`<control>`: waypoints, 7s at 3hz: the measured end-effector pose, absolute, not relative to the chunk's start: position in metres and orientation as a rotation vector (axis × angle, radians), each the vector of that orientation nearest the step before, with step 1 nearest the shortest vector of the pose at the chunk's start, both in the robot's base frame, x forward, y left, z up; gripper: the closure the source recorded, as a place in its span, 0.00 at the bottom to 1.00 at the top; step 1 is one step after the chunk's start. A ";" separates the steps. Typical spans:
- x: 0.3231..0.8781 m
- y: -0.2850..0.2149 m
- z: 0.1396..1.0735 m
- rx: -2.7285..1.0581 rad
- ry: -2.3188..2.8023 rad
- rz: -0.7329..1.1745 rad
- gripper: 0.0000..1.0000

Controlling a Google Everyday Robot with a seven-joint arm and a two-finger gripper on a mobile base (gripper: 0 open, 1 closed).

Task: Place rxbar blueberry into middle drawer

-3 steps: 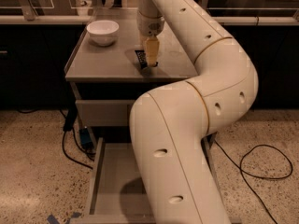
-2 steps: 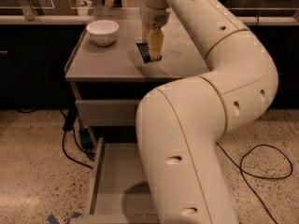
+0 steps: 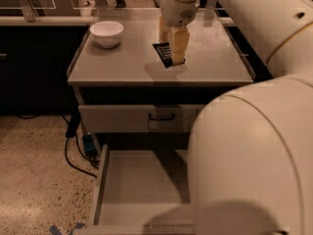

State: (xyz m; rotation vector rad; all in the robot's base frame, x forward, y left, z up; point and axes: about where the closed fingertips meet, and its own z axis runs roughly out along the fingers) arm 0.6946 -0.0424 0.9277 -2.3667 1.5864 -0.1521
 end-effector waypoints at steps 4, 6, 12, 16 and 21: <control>0.581 -0.081 0.893 -2.445 1.545 -0.087 1.00; 0.564 -0.088 0.856 -2.390 1.555 0.027 1.00; 0.502 -0.070 0.687 -2.368 1.607 0.205 1.00; 0.498 -0.060 0.506 -2.285 1.826 -0.006 1.00; 0.521 -0.040 0.422 -2.300 1.845 0.129 1.00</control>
Offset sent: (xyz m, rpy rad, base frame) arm -0.1293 -0.0228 -0.0147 -0.0347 0.0506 0.0483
